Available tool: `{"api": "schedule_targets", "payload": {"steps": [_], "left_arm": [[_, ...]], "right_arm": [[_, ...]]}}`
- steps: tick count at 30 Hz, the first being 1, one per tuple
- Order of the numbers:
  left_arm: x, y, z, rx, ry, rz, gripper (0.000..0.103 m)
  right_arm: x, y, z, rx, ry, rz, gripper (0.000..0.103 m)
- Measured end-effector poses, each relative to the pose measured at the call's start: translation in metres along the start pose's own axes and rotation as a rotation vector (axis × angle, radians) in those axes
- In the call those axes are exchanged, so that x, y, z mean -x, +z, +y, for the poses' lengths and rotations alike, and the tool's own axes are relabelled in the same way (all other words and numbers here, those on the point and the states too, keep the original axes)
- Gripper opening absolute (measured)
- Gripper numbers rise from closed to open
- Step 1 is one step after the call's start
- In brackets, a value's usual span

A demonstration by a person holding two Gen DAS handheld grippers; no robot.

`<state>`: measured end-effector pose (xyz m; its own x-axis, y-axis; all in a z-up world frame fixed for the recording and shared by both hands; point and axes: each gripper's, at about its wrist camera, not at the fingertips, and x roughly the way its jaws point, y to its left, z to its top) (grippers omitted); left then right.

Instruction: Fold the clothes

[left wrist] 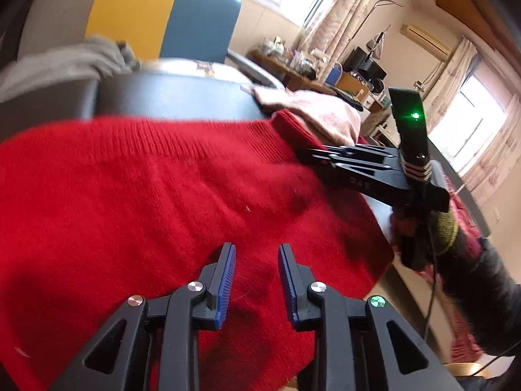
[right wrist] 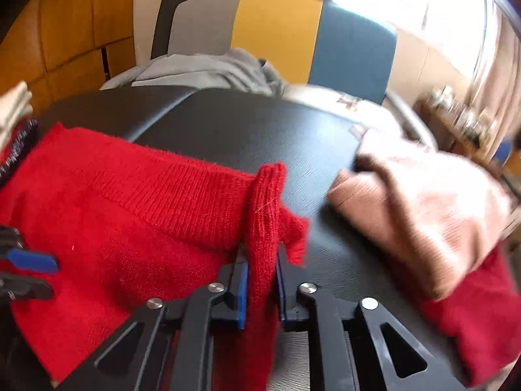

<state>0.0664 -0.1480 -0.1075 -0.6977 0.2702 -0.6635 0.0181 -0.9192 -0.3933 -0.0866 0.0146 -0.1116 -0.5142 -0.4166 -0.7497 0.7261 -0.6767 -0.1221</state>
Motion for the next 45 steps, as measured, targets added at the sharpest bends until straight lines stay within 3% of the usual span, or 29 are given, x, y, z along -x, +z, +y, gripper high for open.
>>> {"api": "schedule_targets", "payload": {"steps": [5,8,11,12,13,15,18,22,24,27,28,30,32,36,40,43,45], "left_arm": [[-0.008,-0.012,0.017,0.099,-0.048,-0.001,0.032],[-0.007,-0.014,0.019,0.118,-0.061,-0.014,0.032],[-0.007,-0.012,0.021,0.137,-0.064,-0.013,0.032],[-0.007,-0.011,0.020,0.141,-0.065,-0.011,0.032],[-0.004,-0.010,0.020,0.144,-0.065,-0.012,0.032],[0.004,-0.011,0.021,0.154,-0.062,-0.019,0.032],[0.021,-0.016,0.027,0.175,-0.051,-0.038,0.032],[0.062,-0.026,0.050,0.208,0.036,-0.110,0.032],[0.092,-0.034,0.071,0.246,0.117,-0.159,0.032],[0.137,-0.046,0.098,0.277,0.241,-0.226,0.032],[0.154,-0.052,0.109,0.283,0.280,-0.242,0.033],[0.179,-0.066,0.131,0.304,0.331,-0.239,0.035],[0.190,-0.080,0.158,0.346,0.356,-0.197,0.036],[0.189,-0.099,0.194,0.427,0.256,-0.142,0.037],[0.175,-0.105,0.215,0.489,0.128,-0.139,0.038],[0.164,-0.100,0.218,0.483,0.081,-0.130,0.034],[0.170,-0.095,0.208,0.423,0.058,-0.138,0.004]], "right_arm": [[-0.007,-0.006,-0.011,-0.065,-0.055,0.027,0.011],[-0.011,-0.009,-0.018,-0.103,-0.088,0.044,0.018],[-0.015,-0.013,-0.024,-0.142,-0.120,0.060,0.036],[-0.016,-0.014,-0.025,-0.153,-0.128,0.064,0.054],[-0.012,-0.010,-0.015,-0.140,-0.095,0.050,0.061],[-0.005,-0.001,0.007,-0.114,-0.030,0.021,0.062],[0.005,0.011,0.039,-0.074,0.069,-0.022,0.081],[0.018,0.027,0.082,-0.022,0.199,-0.079,0.083],[0.024,0.035,0.104,0.006,0.262,-0.106,0.083],[0.001,0.032,0.134,0.086,0.235,-0.084,0.084],[-0.007,0.028,0.140,0.107,0.219,-0.074,0.089],[-0.023,0.014,0.142,0.123,0.201,-0.075,0.093],[-0.023,0.012,0.137,0.100,0.238,-0.086,0.095],[-0.023,0.011,0.135,0.092,0.259,-0.092,0.100],[-0.023,0.011,0.136,0.097,0.251,-0.093,0.101],[-0.024,0.010,0.137,0.101,0.245,-0.094,0.102],[-0.024,0.010,0.137,0.103,0.240,-0.095,0.102]]}}
